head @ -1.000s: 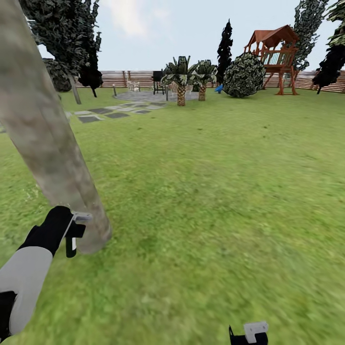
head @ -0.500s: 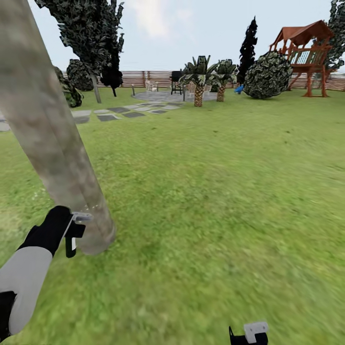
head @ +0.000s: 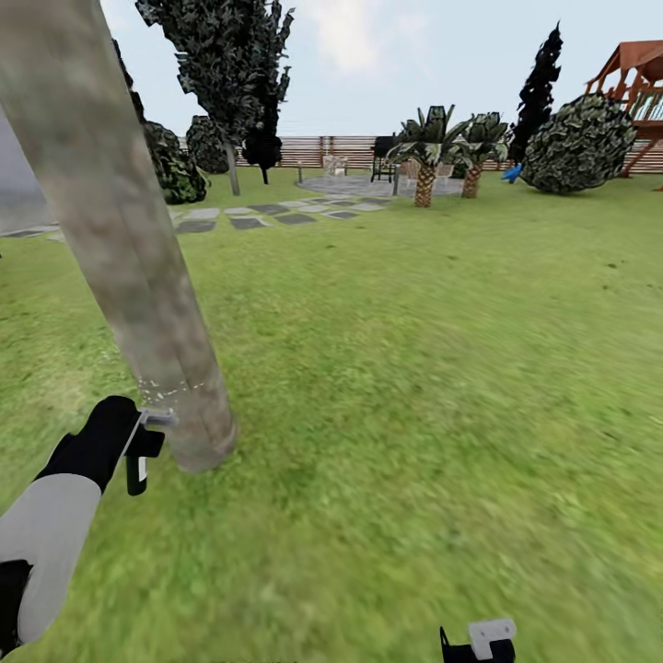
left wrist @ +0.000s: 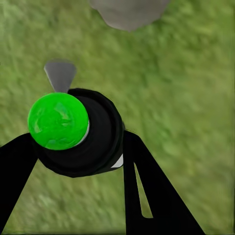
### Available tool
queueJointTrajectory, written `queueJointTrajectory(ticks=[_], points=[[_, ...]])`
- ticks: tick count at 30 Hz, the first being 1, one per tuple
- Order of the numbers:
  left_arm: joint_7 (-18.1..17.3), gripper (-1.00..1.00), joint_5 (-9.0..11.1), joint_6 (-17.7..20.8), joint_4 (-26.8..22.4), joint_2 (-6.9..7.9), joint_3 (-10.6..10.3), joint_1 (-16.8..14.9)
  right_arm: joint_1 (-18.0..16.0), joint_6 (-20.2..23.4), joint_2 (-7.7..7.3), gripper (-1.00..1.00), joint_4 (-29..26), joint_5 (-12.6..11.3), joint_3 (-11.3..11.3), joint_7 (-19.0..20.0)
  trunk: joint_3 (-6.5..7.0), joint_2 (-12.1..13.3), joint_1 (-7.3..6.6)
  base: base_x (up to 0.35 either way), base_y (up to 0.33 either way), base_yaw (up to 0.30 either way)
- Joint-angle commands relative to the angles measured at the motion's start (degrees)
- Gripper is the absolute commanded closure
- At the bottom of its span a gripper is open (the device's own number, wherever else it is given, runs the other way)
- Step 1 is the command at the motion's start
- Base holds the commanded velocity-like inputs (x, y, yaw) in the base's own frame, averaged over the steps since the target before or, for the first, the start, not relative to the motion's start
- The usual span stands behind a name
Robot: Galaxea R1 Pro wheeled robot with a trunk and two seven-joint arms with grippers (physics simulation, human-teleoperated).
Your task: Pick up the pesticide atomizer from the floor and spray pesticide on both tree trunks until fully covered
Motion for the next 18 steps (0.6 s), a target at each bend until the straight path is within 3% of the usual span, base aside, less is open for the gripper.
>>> queueJointTrajectory(ticks=[1, 10, 15, 18], points=[[-0.55, 1.0, -0.66, 0.16, -0.05, -0.05, 0.17, -0.06, -0.01, -0.06, -0.01, -1.0, -0.01, -0.1, 0.48, -0.36, -0.05, -0.02, -0.01, 0.0, -0.275, 0.27], [-0.55, 1.0, -0.65, 0.16, -0.05, -0.05, 0.19, -0.05, -0.01, -0.05, -0.01, -1.0, -0.01, -0.1, 0.53, -0.33, -0.05, -0.02, -0.01, 0.098, -0.268, 0.037], [-0.55, 1.0, -0.53, 0.16, -0.12, 0.15, 0.3, -0.32, -0.01, -0.05, -0.01, -1.0, -0.02, -0.1, 0.56, -0.32, -0.05, -0.02, -0.01, 0.072, -0.064, 0.092], [-0.55, 1.0, -0.47, 0.24, 0.34, -0.11, 0.33, -4.0, -0.01, -0.05, -0.01, -1.0, -0.01, -0.1, 0.54, -0.34, -0.05, -0.02, -0.01, 0.002, -0.002, 0.266]])
